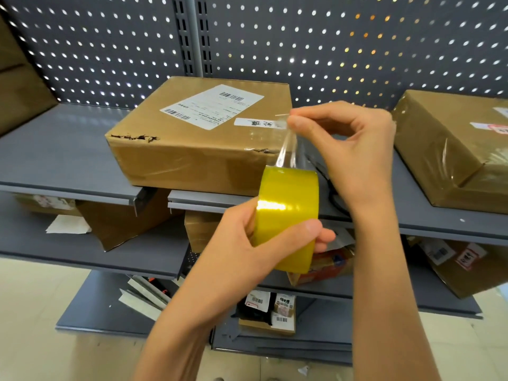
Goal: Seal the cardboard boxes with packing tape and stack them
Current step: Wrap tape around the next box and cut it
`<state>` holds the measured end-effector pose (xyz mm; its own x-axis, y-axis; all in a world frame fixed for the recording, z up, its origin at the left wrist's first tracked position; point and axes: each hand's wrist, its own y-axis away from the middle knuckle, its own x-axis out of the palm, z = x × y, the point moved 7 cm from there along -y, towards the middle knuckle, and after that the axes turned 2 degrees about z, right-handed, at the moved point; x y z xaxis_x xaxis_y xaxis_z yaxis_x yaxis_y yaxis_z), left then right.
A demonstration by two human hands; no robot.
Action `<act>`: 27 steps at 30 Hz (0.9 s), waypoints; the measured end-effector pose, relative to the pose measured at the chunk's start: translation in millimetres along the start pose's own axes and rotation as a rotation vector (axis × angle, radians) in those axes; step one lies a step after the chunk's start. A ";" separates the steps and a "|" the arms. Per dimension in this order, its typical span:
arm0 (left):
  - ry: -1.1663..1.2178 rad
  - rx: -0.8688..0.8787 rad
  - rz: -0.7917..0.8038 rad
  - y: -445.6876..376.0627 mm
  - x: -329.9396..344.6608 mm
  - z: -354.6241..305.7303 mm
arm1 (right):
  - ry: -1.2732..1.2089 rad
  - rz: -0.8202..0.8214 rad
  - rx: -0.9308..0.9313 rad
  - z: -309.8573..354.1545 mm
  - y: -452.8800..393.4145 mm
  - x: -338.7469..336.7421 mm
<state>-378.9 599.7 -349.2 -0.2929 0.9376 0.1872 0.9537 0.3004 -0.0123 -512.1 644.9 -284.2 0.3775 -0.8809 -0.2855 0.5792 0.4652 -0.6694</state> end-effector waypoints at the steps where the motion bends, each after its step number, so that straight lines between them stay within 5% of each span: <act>1: 0.025 0.011 0.001 0.5 -0.1 -3.6 | -0.002 0.008 -0.015 2.0 -3.1 2.3; 13: 0.058 -0.055 -0.205 -7.4 -6.3 2.6 | 0.027 0.017 -0.017 -16.9 -26.2 18.2; 27: 0.086 -0.077 -0.102 -20.1 -6.2 3.6 | 0.011 0.173 0.098 -49.1 -44.0 29.8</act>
<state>-396.4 588.4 -353.7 -0.3845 0.8837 0.2669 0.9228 0.3757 0.0856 -561.8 593.9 -296.9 0.4704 -0.7875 -0.3982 0.5741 0.6158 -0.5396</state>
